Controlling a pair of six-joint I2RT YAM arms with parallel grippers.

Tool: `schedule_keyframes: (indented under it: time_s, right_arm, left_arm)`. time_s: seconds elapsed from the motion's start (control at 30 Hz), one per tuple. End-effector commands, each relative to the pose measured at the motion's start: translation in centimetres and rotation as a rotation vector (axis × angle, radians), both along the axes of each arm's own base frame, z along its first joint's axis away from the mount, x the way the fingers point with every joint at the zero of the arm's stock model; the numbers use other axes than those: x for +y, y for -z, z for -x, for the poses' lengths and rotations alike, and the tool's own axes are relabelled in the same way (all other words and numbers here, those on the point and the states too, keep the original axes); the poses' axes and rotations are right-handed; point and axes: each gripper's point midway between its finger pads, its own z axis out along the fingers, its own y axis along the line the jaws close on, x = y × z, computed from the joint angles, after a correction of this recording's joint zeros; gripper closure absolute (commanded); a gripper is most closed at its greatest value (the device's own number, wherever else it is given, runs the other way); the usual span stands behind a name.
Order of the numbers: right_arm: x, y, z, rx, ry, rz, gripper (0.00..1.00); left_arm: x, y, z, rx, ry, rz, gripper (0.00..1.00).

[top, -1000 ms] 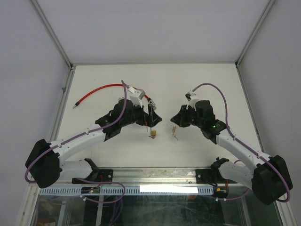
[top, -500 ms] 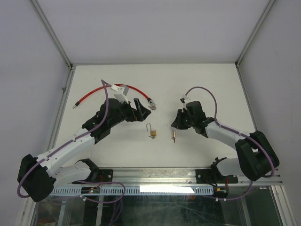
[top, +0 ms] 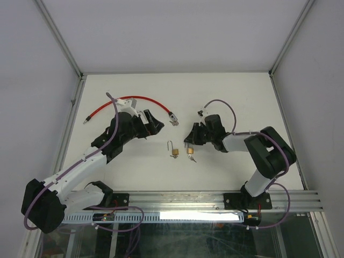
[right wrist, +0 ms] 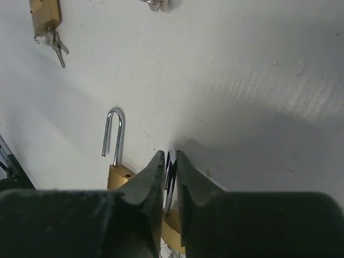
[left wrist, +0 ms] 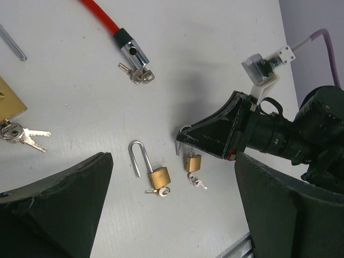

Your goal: Unlock with the key

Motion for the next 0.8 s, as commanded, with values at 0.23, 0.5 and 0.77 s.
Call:
schedule_keyframes:
  time_s: [0.23,0.5,0.77]
  right_arm:
    - [-2.7,-3.3,-2.1,-0.155,0.082,0.117,0.36]
    - [-11.6,-9.3,-1.6,-0.277,0.314,0.345,0.05]
    - [-19.0,-18.8,1.5,-0.466,0.603,0.409,0.01]
  left_arm:
    - [5.2,-1.2,-1.4,0.031,-0.233,0.071,0.01]
    - [11.2,-4.3,-0.7,-0.033,-0.434,0.002,0.01]
    - [17.3,-12.6,1.8,-0.341,-0.598,-0.113,0.01]
